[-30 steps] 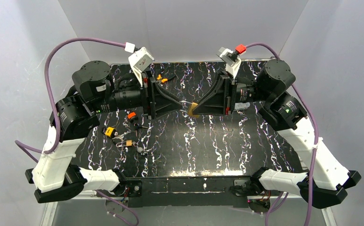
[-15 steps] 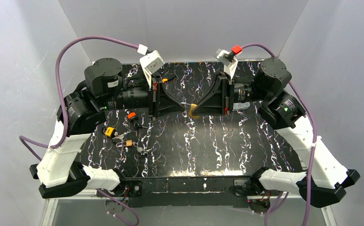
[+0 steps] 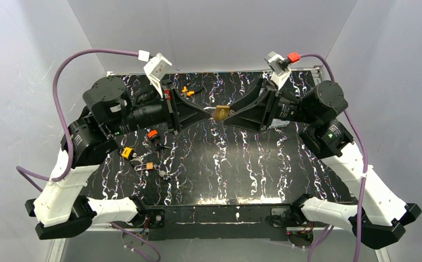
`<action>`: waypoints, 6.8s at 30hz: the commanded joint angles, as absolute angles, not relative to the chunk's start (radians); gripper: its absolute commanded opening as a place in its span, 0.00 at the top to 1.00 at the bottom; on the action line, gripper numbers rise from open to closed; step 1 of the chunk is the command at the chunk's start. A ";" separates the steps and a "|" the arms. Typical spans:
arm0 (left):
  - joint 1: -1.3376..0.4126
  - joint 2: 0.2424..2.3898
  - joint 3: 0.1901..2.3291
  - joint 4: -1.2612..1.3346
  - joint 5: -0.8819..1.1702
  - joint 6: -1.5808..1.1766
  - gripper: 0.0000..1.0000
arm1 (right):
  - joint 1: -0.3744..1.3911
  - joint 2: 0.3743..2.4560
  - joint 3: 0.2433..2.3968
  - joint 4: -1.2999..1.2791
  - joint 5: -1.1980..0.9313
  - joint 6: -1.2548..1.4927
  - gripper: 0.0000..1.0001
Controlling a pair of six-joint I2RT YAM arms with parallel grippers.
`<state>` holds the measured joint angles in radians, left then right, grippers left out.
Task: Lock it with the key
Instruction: Lock the lock.
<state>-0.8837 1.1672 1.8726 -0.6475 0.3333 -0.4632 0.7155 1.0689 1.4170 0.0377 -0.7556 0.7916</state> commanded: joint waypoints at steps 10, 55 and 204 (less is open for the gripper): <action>-0.885 1.133 1.903 -0.464 0.308 -0.518 1.00 | 0.715 1.035 1.359 0.369 -0.586 0.822 0.31; -0.884 1.172 1.916 -0.521 0.354 -0.534 1.00 | 0.716 1.123 1.484 0.352 -0.803 0.880 0.72; -0.992 1.317 1.980 -0.574 0.317 -0.579 1.00 | 0.980 1.380 1.807 -0.487 -0.308 0.428 0.99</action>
